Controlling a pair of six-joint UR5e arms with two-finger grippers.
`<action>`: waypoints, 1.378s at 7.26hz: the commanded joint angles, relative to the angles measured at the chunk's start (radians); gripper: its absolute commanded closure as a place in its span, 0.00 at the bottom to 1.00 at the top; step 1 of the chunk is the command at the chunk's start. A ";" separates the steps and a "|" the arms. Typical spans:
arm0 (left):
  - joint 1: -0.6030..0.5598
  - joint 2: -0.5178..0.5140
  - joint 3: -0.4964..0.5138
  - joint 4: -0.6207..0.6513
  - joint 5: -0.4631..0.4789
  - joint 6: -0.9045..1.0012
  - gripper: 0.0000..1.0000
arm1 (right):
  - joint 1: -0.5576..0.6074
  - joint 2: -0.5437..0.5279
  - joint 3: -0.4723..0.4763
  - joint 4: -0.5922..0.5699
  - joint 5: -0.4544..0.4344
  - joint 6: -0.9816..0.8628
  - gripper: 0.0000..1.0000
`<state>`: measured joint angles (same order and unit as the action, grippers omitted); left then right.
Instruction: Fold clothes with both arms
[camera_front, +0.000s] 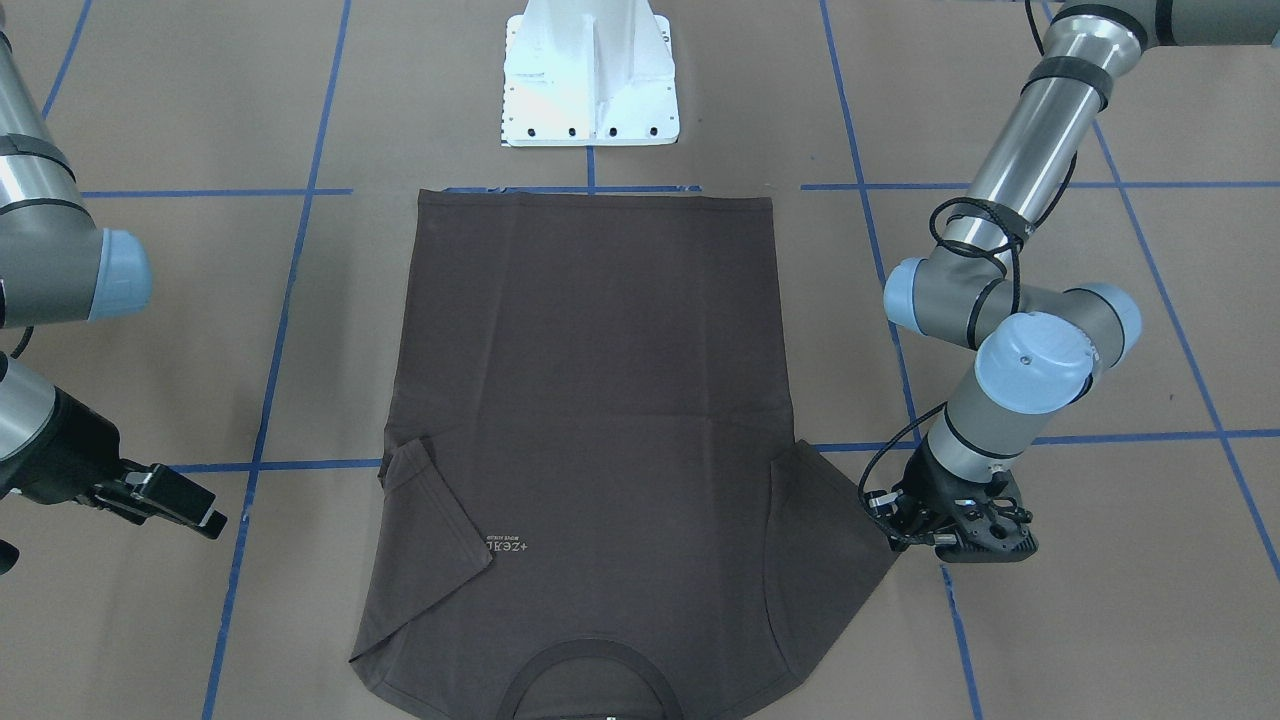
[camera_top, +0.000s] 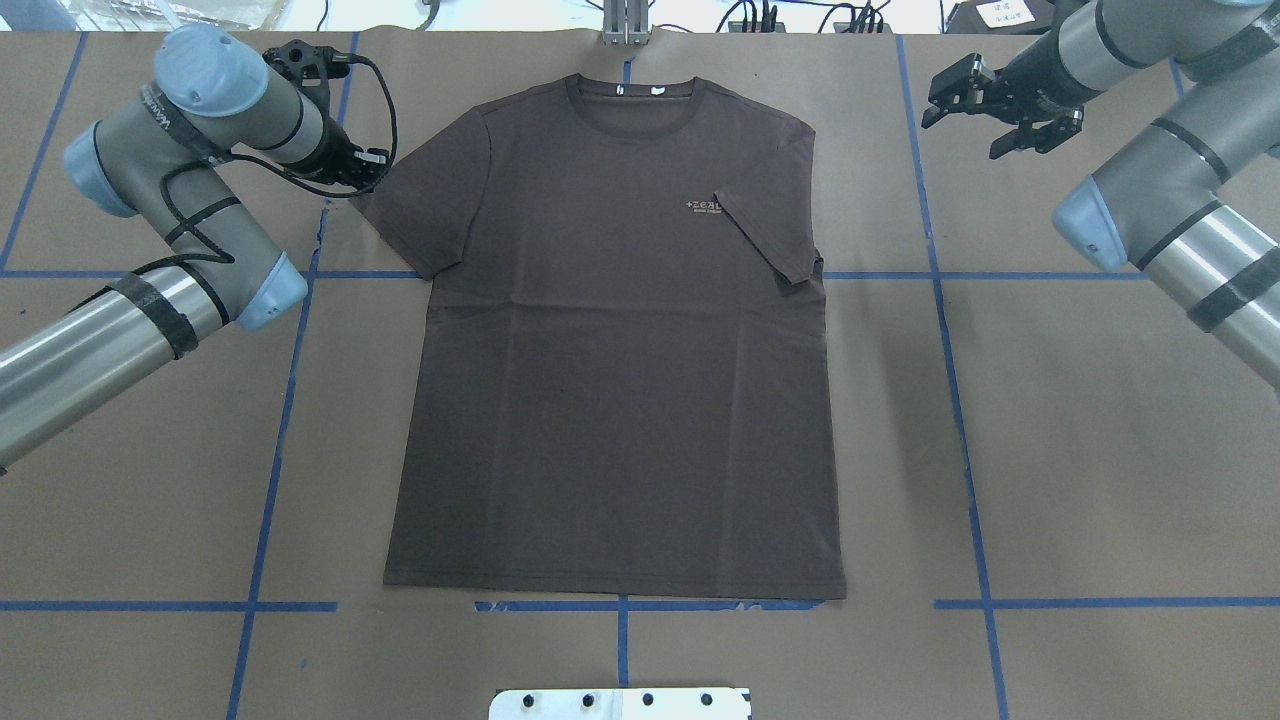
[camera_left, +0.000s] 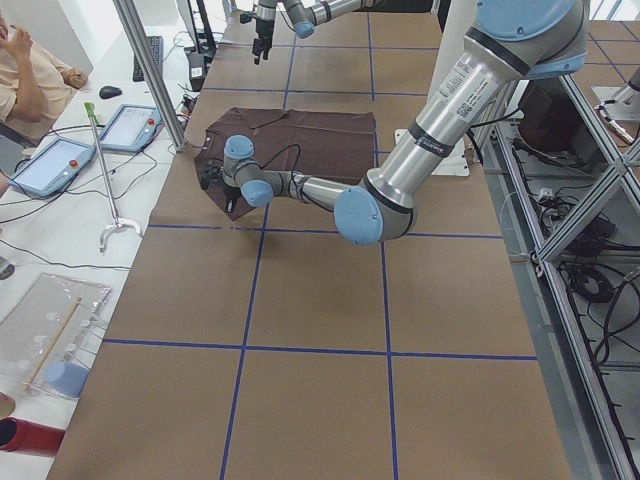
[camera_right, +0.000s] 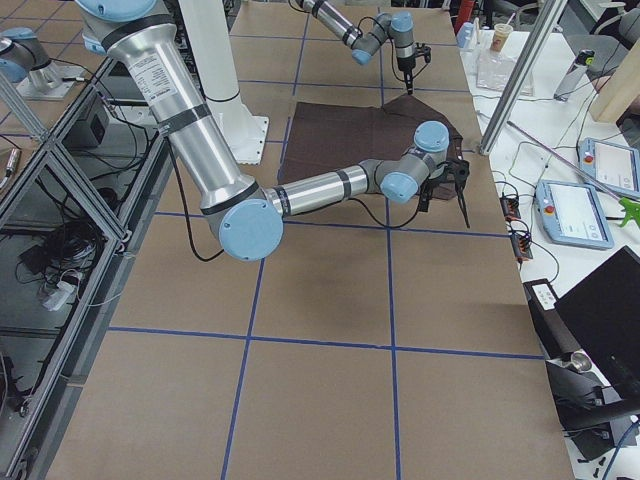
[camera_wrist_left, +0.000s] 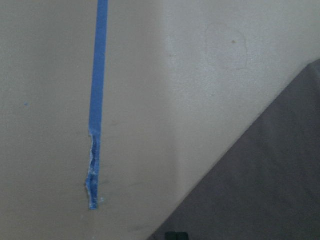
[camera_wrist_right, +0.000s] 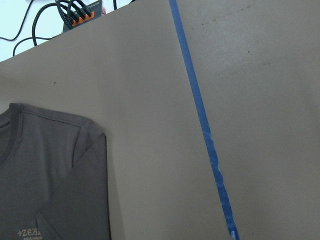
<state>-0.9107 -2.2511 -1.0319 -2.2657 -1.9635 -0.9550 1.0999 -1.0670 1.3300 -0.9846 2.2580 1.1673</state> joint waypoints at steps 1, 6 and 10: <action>-0.008 0.001 0.003 0.005 0.003 0.002 0.54 | 0.000 0.001 0.003 0.000 0.000 0.002 0.00; -0.005 0.004 0.021 0.005 0.003 -0.005 0.54 | 0.003 -0.008 0.032 -0.002 -0.003 0.017 0.00; 0.001 0.004 0.021 0.005 0.003 -0.010 0.54 | 0.003 -0.008 0.029 -0.003 -0.003 0.018 0.00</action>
<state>-0.9113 -2.2473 -1.0110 -2.2611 -1.9604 -0.9630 1.1029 -1.0752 1.3604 -0.9867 2.2550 1.1856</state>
